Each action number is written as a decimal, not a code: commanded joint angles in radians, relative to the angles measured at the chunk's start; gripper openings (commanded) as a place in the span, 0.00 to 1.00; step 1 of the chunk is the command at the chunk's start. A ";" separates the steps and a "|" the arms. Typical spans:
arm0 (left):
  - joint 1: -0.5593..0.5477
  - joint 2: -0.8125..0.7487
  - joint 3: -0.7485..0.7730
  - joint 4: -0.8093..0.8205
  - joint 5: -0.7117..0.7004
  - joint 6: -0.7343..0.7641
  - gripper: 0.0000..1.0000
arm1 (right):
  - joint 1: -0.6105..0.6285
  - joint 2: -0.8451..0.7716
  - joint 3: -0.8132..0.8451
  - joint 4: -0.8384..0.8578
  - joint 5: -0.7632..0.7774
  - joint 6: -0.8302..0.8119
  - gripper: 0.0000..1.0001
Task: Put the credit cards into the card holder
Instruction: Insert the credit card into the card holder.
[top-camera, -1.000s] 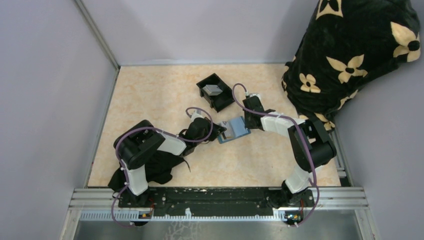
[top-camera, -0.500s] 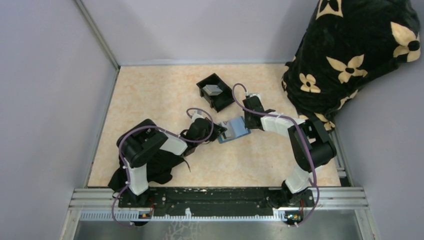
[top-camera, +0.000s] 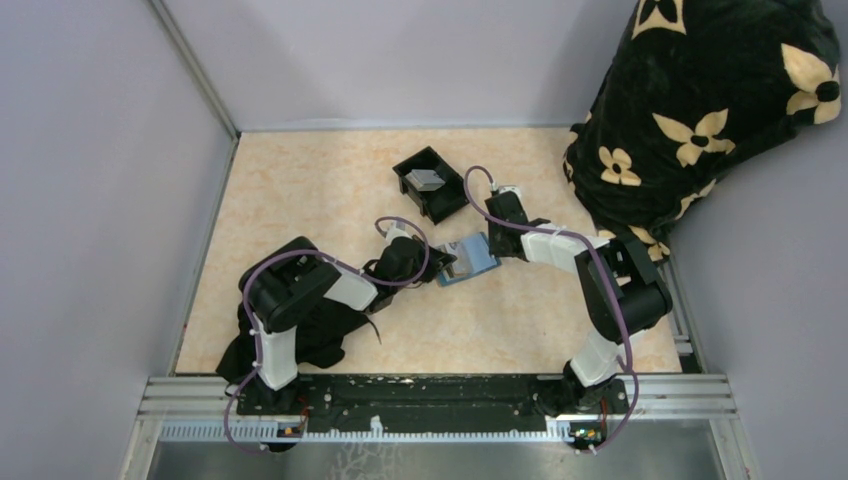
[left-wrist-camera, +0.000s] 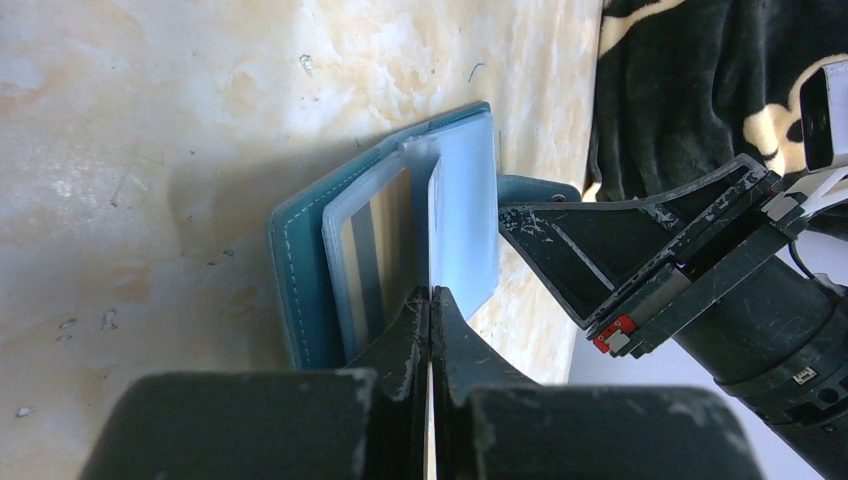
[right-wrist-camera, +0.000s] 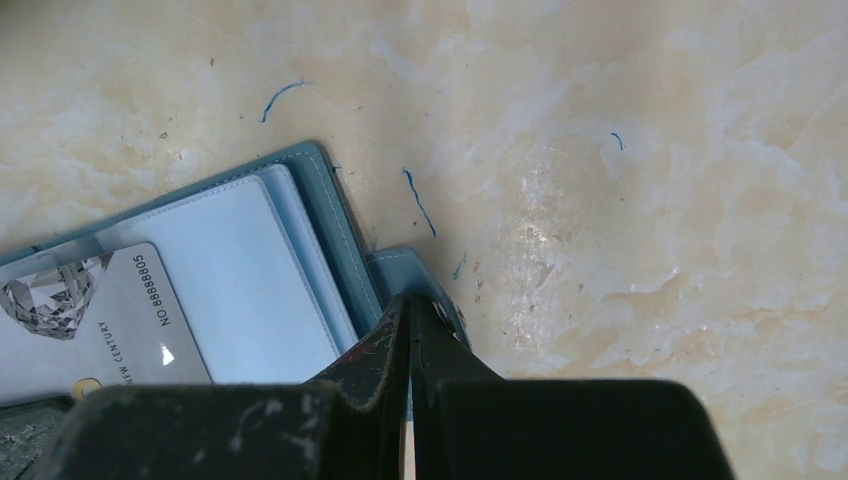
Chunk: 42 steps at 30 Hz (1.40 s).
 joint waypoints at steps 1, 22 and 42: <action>-0.010 0.019 0.013 0.031 0.001 -0.005 0.00 | -0.006 0.042 -0.027 -0.021 -0.021 0.003 0.00; -0.044 -0.045 -0.048 -0.091 -0.167 -0.088 0.00 | -0.006 0.054 -0.027 -0.019 -0.023 0.003 0.00; -0.045 0.008 -0.011 -0.013 -0.130 -0.094 0.00 | -0.006 0.068 -0.021 -0.024 -0.021 0.000 0.00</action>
